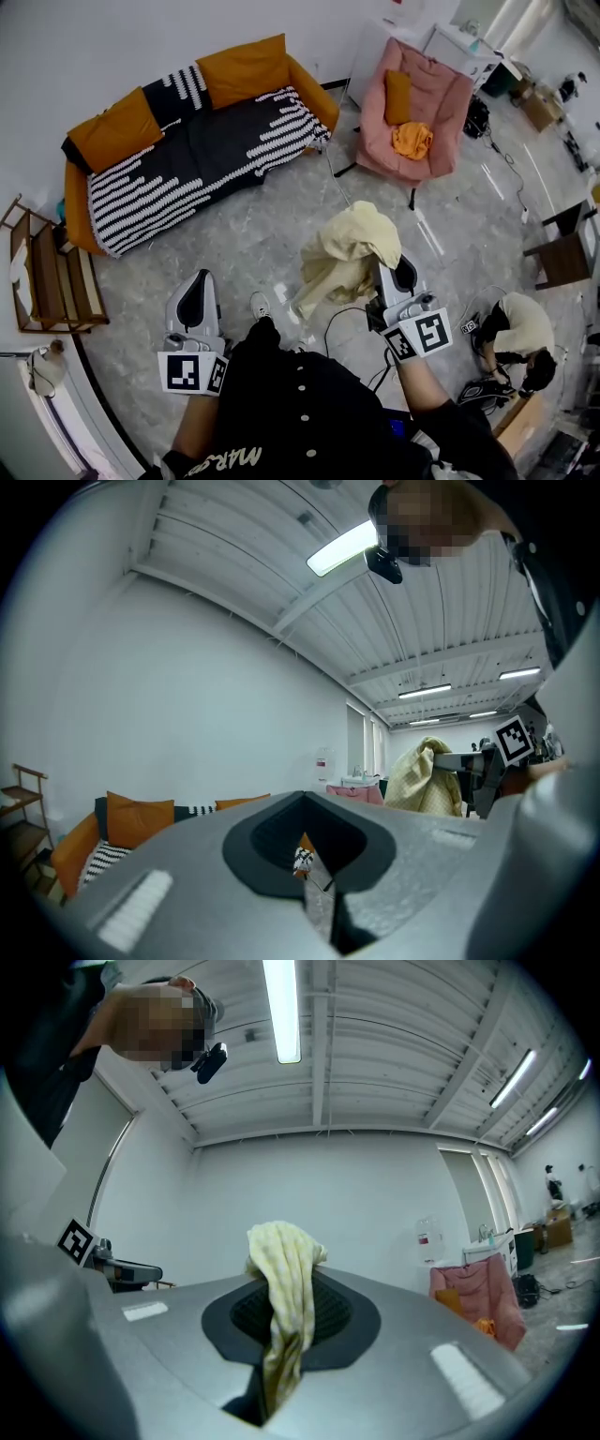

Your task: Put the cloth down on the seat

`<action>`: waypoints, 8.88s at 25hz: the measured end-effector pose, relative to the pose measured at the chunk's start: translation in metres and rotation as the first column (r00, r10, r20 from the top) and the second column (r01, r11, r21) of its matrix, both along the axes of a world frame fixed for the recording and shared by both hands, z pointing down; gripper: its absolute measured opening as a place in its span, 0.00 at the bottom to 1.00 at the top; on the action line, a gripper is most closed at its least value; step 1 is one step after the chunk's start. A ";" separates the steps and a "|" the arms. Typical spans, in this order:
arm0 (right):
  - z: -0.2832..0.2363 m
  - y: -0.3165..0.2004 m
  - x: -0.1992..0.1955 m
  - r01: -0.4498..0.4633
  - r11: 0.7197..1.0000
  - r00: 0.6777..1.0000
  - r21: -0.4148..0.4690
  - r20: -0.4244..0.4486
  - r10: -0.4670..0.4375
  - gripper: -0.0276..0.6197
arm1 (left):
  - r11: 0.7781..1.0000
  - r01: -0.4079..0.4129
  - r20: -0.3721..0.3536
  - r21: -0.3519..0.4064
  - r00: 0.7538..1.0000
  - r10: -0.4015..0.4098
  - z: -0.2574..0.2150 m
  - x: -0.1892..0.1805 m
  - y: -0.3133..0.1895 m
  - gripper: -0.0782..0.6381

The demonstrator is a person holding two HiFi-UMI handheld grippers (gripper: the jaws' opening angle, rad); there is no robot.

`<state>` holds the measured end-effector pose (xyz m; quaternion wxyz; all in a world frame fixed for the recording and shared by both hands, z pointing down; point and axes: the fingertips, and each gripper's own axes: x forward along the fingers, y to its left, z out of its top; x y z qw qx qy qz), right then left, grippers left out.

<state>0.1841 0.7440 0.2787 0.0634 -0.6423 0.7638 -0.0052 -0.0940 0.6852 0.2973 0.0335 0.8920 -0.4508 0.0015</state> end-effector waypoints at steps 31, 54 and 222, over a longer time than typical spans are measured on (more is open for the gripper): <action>-0.020 -0.217 -0.015 -0.070 0.996 0.997 0.049 -0.007 0.070 0.12 | 0.998 -0.047 -0.020 0.043 0.999 0.047 -0.012 -0.020 -0.229 0.11; 0.000 -0.306 -0.022 -0.040 0.999 0.999 -0.012 -0.011 0.040 0.12 | 0.999 -0.022 -0.010 -0.026 1.000 0.021 0.015 -0.028 -0.303 0.11; 0.517 -0.989 -0.169 0.424 0.464 0.553 -0.778 -0.183 -0.813 0.13 | 0.761 0.381 0.125 -0.525 0.919 -0.374 0.217 0.011 -0.788 0.11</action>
